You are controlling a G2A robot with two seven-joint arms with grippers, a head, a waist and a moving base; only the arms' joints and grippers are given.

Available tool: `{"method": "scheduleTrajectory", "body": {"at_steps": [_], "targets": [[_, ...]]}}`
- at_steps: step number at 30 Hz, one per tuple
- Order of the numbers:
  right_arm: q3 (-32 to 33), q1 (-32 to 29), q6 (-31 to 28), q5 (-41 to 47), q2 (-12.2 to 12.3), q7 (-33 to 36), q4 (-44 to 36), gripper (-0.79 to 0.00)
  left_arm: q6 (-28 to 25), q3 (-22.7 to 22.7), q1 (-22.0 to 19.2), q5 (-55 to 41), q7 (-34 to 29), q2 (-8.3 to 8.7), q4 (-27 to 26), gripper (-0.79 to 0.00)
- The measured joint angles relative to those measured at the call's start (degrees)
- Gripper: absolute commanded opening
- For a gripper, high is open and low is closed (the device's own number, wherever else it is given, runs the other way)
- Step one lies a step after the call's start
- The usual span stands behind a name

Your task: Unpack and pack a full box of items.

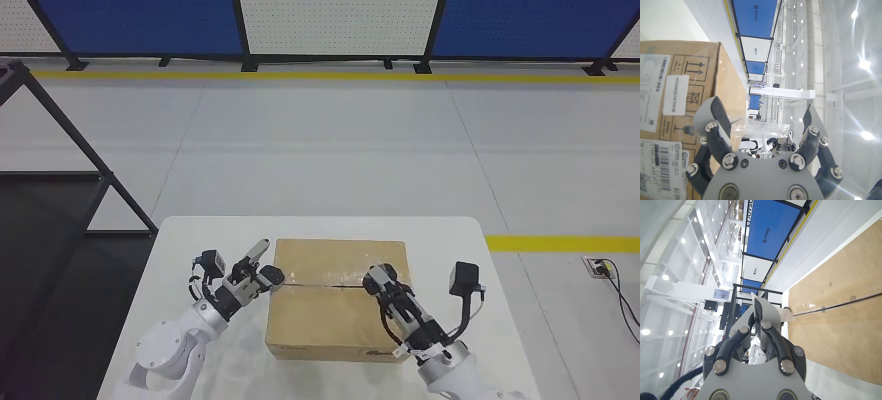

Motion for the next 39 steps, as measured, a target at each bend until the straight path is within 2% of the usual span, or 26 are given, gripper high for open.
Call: {"method": "scheduleTrajectory", "body": {"at_steps": [6,19,39], "targets": [[1.1,0.2,3.5,2.1,0.0,-0.7,2.4,-0.785,0.1,-0.1,-0.1,-0.1,-0.5,0.00,0.0,0.000],[4.8,-3.2,4.7,5.3,0.4,-3.5,2.0,-0.785,0.5,0.5,-0.5,0.2,-0.5,-0.11,0.1,0.000],[5.7,-2.1,12.1,4.0,0.9,-4.6,3.9,-0.785,0.7,0.8,0.3,0.9,-0.5,-0.15,-1.1,0.000]]}}
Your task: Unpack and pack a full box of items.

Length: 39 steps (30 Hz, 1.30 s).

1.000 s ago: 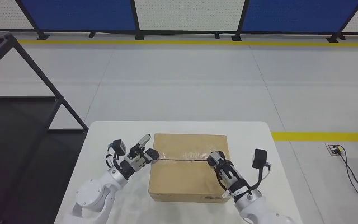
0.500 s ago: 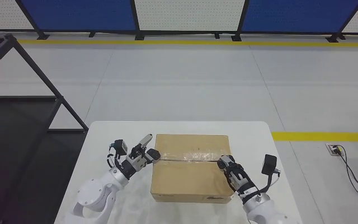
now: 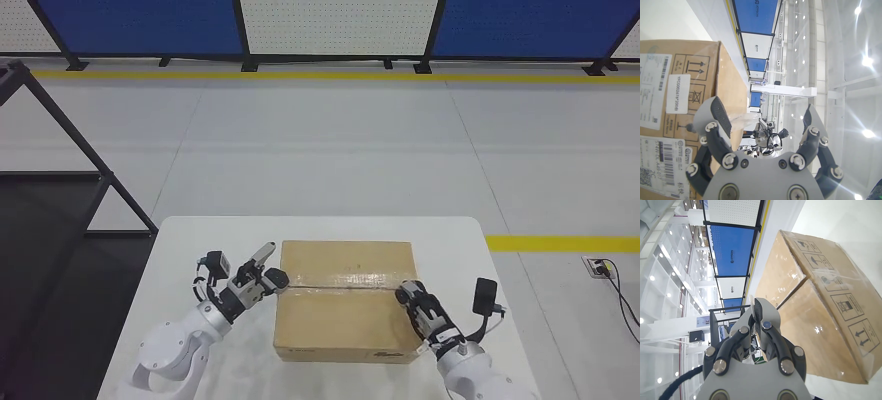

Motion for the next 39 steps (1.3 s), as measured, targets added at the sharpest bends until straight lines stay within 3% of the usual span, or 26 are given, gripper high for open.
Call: {"method": "scheduleTrajectory", "body": {"at_steps": [10,12,14,16,27,28,31,36,39], "targets": [[-0.2,0.8,3.4,-1.1,0.2,-0.2,0.9,-0.776,0.1,0.1,-0.1,0.1,-0.2,-0.04,0.0,0.000],[-0.2,1.0,3.9,-1.1,0.3,-0.3,1.0,-0.625,0.0,0.1,0.0,0.1,-0.1,-0.04,0.0,0.000],[-0.1,1.1,4.1,-1.0,0.3,-0.4,1.1,-0.603,-0.1,0.0,0.0,0.0,-0.1,-0.04,0.0,0.000],[-0.1,1.0,4.3,-1.0,0.3,-0.4,1.1,-0.514,-0.1,0.0,0.1,0.0,-0.1,-0.05,-0.1,0.000],[0.0,0.3,3.7,-1.2,0.6,-0.9,0.3,-0.345,-0.2,0.0,0.2,0.1,-0.2,-0.07,-0.1,0.000],[0.1,0.2,3.5,-1.2,0.6,-1.0,0.2,-0.289,-0.2,0.0,0.2,0.1,-0.1,-0.08,-0.1,0.000],[0.3,-0.2,3.1,-1.2,0.6,-1.9,-0.4,-0.018,-0.2,0.0,0.3,0.1,-0.1,-0.08,-0.1,0.000],[0.3,-1.2,-1.8,-1.9,0.7,-2.5,-1.8,0.000,-0.3,-0.1,0.4,0.1,0.1,-0.09,-0.3,0.000],[-0.6,-1.8,-9.1,-4.4,1.1,-0.6,-2.2,0.000,-0.4,-0.2,0.5,0.0,0.0,-0.09,-0.3,0.000]]}}
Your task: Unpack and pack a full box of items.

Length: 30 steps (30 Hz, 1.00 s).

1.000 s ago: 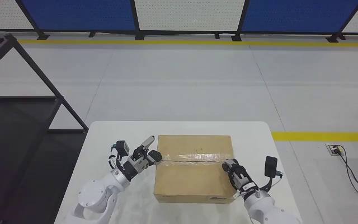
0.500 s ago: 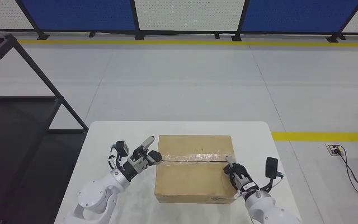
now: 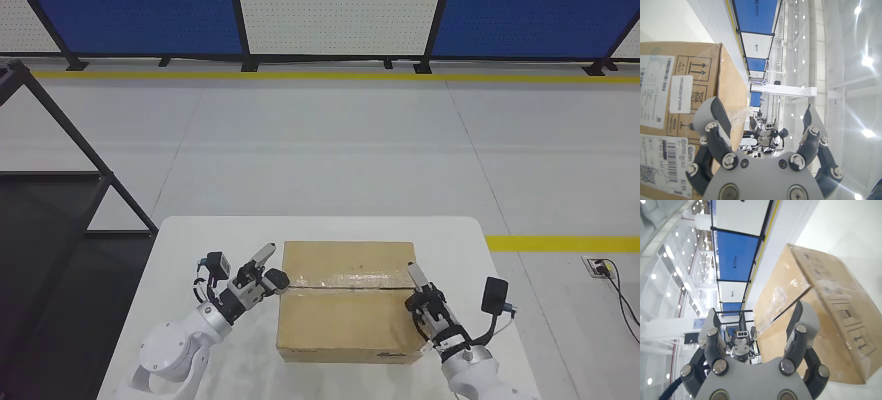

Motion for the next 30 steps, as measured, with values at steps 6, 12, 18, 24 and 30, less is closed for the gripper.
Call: {"method": "scheduleTrajectory", "body": {"at_steps": [6,12,18,24,30], "targets": [[-0.4,-0.3,-6.1,-1.4,0.2,0.5,0.8,0.000,-0.1,0.0,0.0,-0.2,-0.3,-0.02,0.1,0.000],[-0.5,-0.4,-6.3,-1.0,0.2,0.7,0.9,0.000,-0.1,0.0,-0.3,-0.6,-0.3,-0.08,0.4,0.000],[-2.1,3.8,-9.2,6.3,-0.3,1.3,4.5,0.000,0.1,0.2,-0.7,-0.2,-0.2,-0.11,0.5,0.000],[-6.9,13.8,-7.0,16.7,-1.5,3.0,14.0,0.000,0.3,0.5,-1.0,0.0,-0.2,-0.17,0.8,0.000],[-8.1,16.1,-5.4,17.8,-1.7,3.5,16.4,0.000,0.2,1.3,-1.6,0.0,0.0,-0.35,1.3,0.000]]}}
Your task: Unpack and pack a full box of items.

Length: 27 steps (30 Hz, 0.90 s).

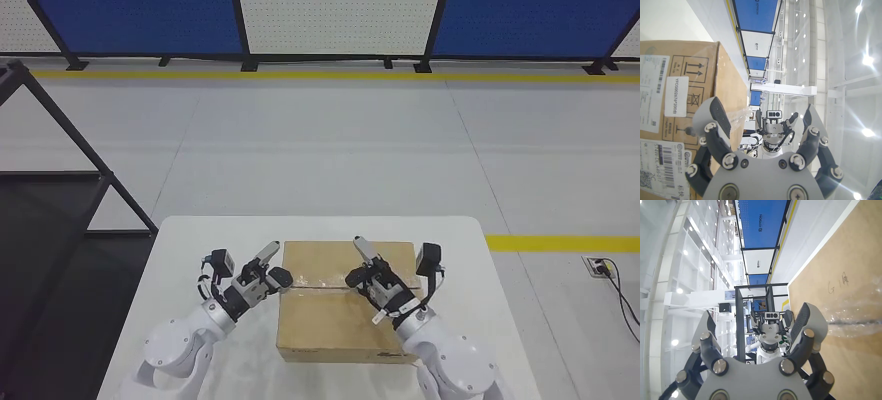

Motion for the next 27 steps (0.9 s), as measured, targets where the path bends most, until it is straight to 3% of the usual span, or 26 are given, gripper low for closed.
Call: {"method": "scheduleTrajectory", "body": {"at_steps": [7,20,27], "targets": [[-0.7,0.0,-0.3,-0.4,0.0,0.6,0.2,0.000,0.1,0.2,-0.2,0.0,0.1,-0.09,0.0,0.000],[-9.2,8.2,0.9,-2.0,-1.4,1.2,9.7,0.000,0.2,0.4,-0.7,0.2,0.2,-0.20,0.8,0.000],[-9.1,7.8,1.6,-3.1,-1.4,0.7,10.7,0.000,0.2,0.3,-0.6,0.0,-0.2,-0.21,0.7,0.000]]}}
